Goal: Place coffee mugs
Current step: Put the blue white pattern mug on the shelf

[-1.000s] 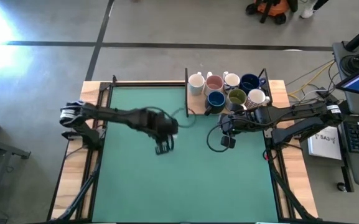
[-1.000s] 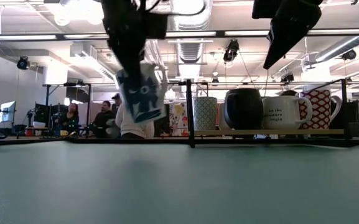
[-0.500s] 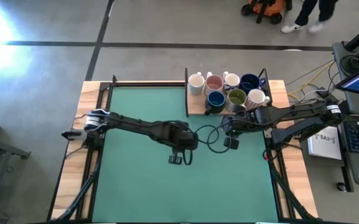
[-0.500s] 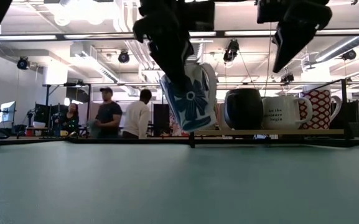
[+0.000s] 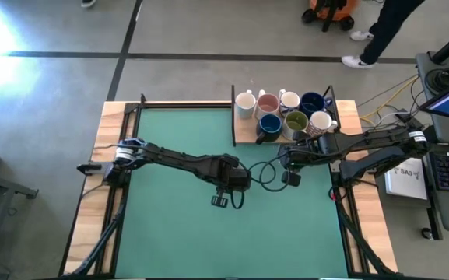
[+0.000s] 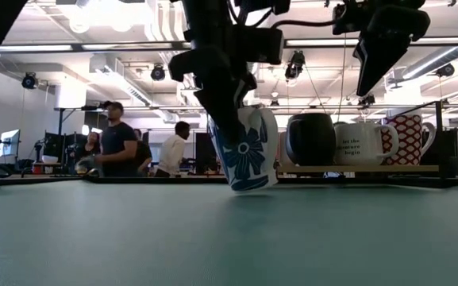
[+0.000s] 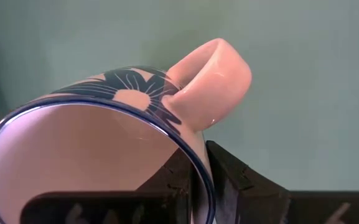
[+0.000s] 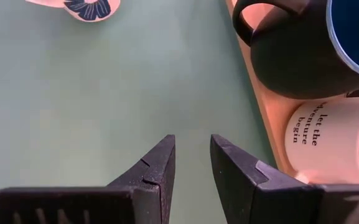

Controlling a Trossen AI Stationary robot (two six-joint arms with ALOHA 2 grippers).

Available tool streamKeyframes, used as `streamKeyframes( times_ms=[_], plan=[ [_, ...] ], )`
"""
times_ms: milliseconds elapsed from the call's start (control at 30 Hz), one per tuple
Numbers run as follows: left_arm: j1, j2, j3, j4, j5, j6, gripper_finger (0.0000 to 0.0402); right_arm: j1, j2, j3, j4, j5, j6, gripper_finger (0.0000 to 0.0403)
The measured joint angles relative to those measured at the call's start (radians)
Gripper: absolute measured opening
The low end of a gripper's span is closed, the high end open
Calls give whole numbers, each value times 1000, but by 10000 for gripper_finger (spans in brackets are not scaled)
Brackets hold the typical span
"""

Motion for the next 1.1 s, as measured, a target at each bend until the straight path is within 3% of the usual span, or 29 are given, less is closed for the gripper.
streamKeyframes(
  times_ms=[167, 400, 567, 767, 1100],
  plan=[
    [16, 6, 0, 4, -4, -2, 22, 0, 0, 0, 3, 0, 7, 91],
    [27, 10, 0, 14, -91, -7, 63, 0, 0, 0, 3, 0, 23, 91],
    [25, 10, 0, 9, -96, -37, 86, 0, 0, 0, 3, 0, 23, 91],
    [-5, 4, 0, 9, -28, -65, 91, 0, 0, 0, 3, 0, -18, 91],
    [-39, -62, 5, 32, -44, -79, 91, 0, 7, 0, 44, -2, -118, 91]
  ],
)
